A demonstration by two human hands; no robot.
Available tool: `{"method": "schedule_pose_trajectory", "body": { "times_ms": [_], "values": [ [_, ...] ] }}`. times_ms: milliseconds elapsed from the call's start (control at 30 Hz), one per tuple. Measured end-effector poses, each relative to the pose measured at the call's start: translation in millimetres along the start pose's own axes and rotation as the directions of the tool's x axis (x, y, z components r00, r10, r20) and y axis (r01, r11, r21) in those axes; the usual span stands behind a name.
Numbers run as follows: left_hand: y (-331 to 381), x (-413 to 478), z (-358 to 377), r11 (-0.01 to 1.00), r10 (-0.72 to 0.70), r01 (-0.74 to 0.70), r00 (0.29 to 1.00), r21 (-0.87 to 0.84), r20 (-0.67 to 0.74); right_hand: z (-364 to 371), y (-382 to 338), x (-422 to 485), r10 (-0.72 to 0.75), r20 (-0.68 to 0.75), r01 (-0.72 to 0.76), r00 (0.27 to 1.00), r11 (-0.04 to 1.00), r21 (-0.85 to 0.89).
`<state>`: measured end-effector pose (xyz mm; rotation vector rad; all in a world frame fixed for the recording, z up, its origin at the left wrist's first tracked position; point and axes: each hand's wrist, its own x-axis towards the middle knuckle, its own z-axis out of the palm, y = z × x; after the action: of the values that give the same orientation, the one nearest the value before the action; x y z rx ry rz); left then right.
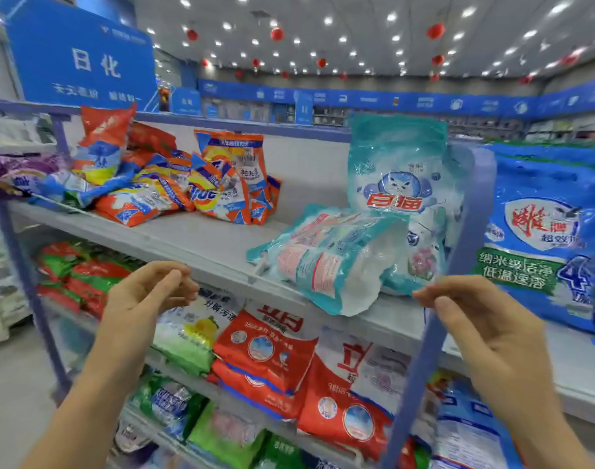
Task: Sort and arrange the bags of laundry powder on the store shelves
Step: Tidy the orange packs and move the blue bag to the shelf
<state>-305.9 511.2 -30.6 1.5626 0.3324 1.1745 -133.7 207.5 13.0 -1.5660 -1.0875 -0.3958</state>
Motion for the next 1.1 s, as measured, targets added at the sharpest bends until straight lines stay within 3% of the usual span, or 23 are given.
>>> {"method": "schedule_pose_trajectory", "body": {
  "times_ms": [100,167,233,333,400,533,600,767,867,933,1000,1100],
  "values": [
    [-12,50,-12,0.999,-0.023,0.026,0.995,-0.034,0.097,69,-14,29,-0.163,0.056,0.173,0.985,0.933,-0.315],
    [-17,78,-15,0.997,-0.041,0.049,0.988,-0.053,0.148,113,-14,52,-0.225,0.151,0.271,0.962,0.765,-0.584],
    [-22,97,-14,0.996,-0.057,0.068,0.979,-0.054,0.197,153,-11,72,-0.05,0.274,0.259,0.961,0.521,-0.813],
    [-29,114,-11,0.992,-0.066,0.09,0.964,-0.085,0.257,191,8,92,0.322,0.29,0.225,0.901,0.223,-0.948],
    [-32,119,-10,0.991,-0.065,0.096,0.956,-0.095,0.286,204,21,100,0.42,0.247,0.215,0.873,0.122,-0.969],
    [-37,130,-8,0.99,-0.035,0.079,0.939,-0.116,0.343,213,32,109,0.452,0.185,0.195,0.873,0.023,-0.98],
    [-39,134,-5,0.988,-0.032,0.084,0.934,-0.131,0.356,214,33,107,0.446,0.17,0.183,0.879,0.013,-0.983],
    [-44,139,5,0.98,-0.041,0.111,0.926,-0.167,0.375,201,21,103,0.269,0.218,0.222,0.938,0.015,-0.975],
    [-46,144,7,0.974,-0.036,0.12,0.92,-0.193,0.391,186,3,119,0.187,0.073,0.058,0.98,0.086,-0.995],
    [-47,148,7,0.971,-0.028,0.117,0.922,-0.209,0.387,172,-4,132,0.13,-0.062,-0.089,0.99,0.207,-0.974],
    [-47,152,9,0.968,-0.029,0.122,0.924,-0.221,0.382,152,-6,144,0.056,-0.216,-0.22,0.975,0.404,-0.888],
    [-47,156,19,0.964,-0.04,0.14,0.917,-0.227,0.398,120,-17,155,0.051,-0.388,-0.3,0.92,0.728,-0.616]
  ]
}}
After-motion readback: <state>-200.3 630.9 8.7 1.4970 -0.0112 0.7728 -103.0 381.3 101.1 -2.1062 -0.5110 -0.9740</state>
